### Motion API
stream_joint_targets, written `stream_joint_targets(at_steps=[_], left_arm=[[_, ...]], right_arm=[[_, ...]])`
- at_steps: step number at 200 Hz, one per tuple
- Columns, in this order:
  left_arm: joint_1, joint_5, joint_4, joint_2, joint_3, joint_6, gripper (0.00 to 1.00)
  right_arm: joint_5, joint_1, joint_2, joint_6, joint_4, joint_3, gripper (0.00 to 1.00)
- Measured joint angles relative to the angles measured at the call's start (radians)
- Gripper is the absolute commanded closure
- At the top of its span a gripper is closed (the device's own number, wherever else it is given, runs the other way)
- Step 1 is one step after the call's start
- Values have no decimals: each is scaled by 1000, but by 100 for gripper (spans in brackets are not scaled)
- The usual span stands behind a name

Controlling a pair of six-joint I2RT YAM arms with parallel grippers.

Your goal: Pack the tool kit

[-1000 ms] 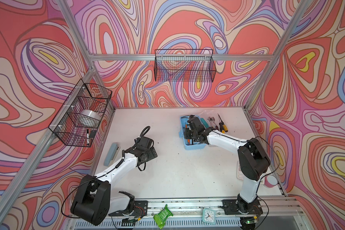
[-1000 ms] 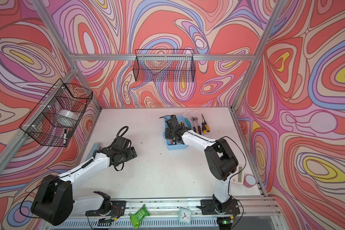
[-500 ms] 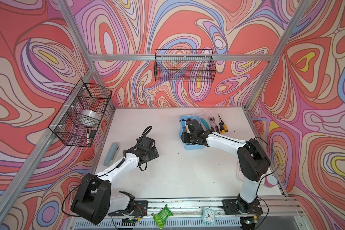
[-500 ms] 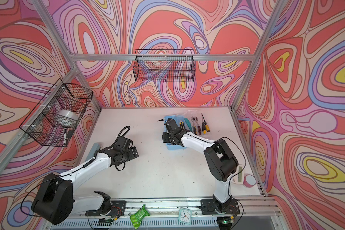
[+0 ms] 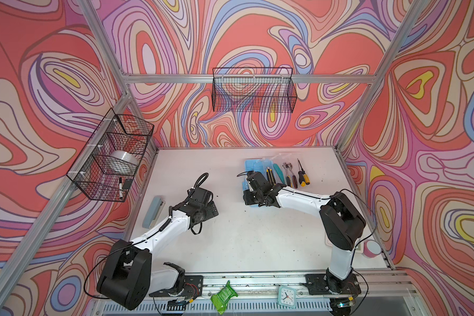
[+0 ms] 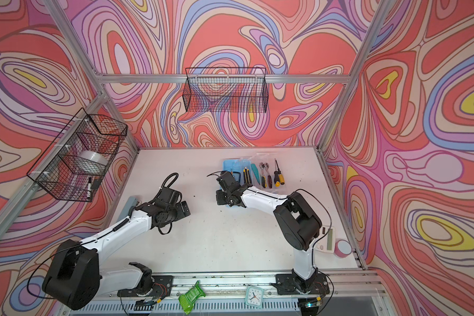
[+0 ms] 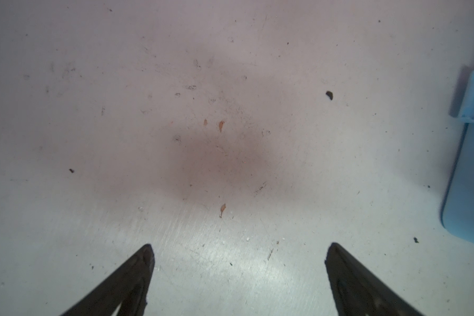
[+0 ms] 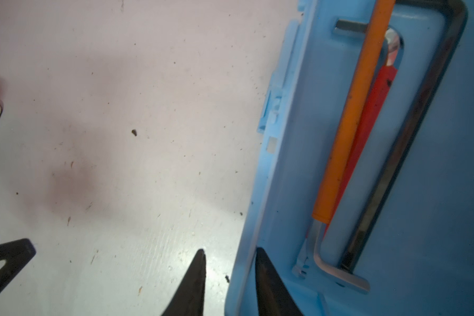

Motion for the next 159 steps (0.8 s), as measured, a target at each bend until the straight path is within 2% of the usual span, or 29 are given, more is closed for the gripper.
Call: stream_joint_targets(at_steps=[63,95,128,159], left_arm=[[0,0,0,-13,0,0,2],[-3,0,0,-19,0,0,2],[-25,-3,-4,-33,11,0,4],[-72,-19,-17,-33,68,0,6]], right_arm=[[11,175,-18,53,11,-27,68],[22,234,-30,92,6,-39,57],[59,249,-80,114,-36,-54,35],[117,248,-169,96,-77,-48,25]])
